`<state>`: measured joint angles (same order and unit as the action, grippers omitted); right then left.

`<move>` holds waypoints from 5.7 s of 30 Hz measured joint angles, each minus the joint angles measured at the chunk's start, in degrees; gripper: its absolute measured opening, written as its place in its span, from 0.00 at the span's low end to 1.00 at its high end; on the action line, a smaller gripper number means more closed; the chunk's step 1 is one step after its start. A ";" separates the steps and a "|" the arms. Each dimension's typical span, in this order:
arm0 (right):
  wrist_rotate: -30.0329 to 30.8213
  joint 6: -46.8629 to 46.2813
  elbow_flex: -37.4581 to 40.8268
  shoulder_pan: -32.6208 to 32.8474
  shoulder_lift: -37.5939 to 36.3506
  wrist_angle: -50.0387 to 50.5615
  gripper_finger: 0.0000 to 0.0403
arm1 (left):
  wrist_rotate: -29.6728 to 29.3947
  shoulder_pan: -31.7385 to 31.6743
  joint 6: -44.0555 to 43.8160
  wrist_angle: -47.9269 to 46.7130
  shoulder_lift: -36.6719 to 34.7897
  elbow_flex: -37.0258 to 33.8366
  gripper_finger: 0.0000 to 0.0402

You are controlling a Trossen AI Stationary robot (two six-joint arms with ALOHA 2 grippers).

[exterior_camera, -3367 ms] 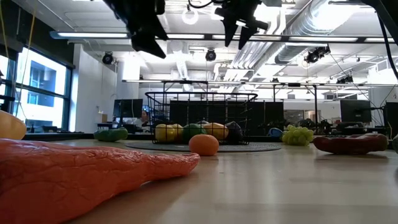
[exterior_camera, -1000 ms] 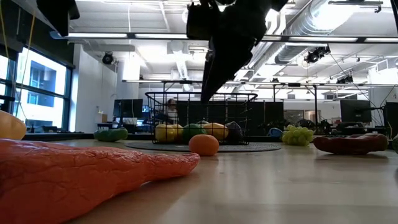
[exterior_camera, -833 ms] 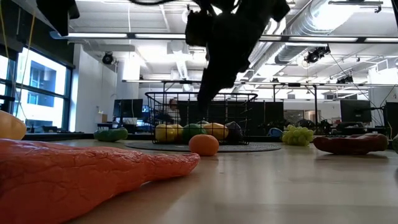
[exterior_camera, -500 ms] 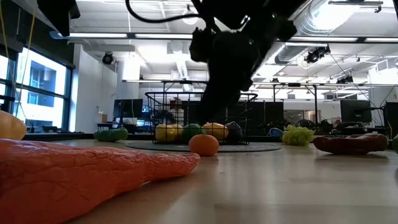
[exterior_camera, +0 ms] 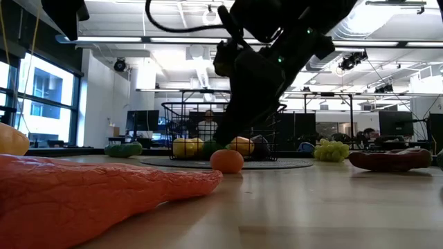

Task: Build produce basket
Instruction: Put the orange into the basket, then put the left yellow mango into the basket

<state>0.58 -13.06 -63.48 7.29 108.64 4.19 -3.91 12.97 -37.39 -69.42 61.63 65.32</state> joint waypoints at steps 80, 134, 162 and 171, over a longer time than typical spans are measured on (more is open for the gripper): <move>7.12 -7.32 -0.07 -26.27 -25.53 14.03 0.35 | -8.53 -2.58 4.19 0.34 0.17 0.00 0.98; 3.75 -10.65 -8.13 -26.39 -24.76 31.22 0.65 | 2.77 -1.57 -13.08 2.77 7.21 0.02 0.98; 4.70 -12.55 -8.13 -15.78 -24.74 36.81 0.65 | -1.76 15.37 -31.86 16.10 19.75 0.02 0.98; 4.48 -11.96 -8.13 -15.78 -24.72 37.68 0.65 | -2.29 17.19 -36.07 19.14 28.13 0.02 0.98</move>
<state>5.06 -25.02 -71.61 -8.49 83.92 41.87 -6.20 30.16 -73.45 -50.29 89.76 65.33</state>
